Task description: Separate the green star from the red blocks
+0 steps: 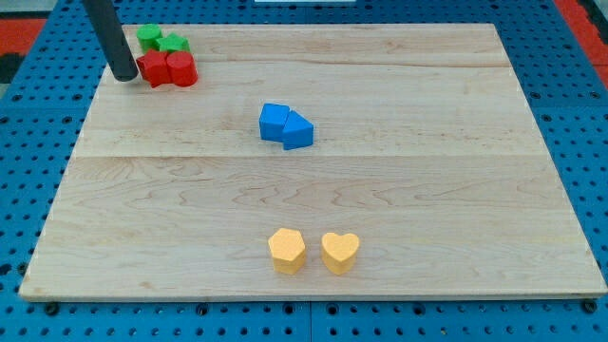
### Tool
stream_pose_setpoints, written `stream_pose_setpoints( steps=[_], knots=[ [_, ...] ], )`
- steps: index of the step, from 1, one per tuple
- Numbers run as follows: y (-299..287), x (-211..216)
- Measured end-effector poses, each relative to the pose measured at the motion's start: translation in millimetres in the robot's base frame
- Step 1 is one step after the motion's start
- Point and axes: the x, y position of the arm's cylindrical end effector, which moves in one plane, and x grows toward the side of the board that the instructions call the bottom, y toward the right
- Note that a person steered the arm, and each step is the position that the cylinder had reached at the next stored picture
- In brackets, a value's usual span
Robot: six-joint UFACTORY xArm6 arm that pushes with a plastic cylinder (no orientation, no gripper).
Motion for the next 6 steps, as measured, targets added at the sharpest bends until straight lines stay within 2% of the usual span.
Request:
stream_pose_setpoints(
  steps=[6],
  knots=[
    [-5,-26]
  ],
)
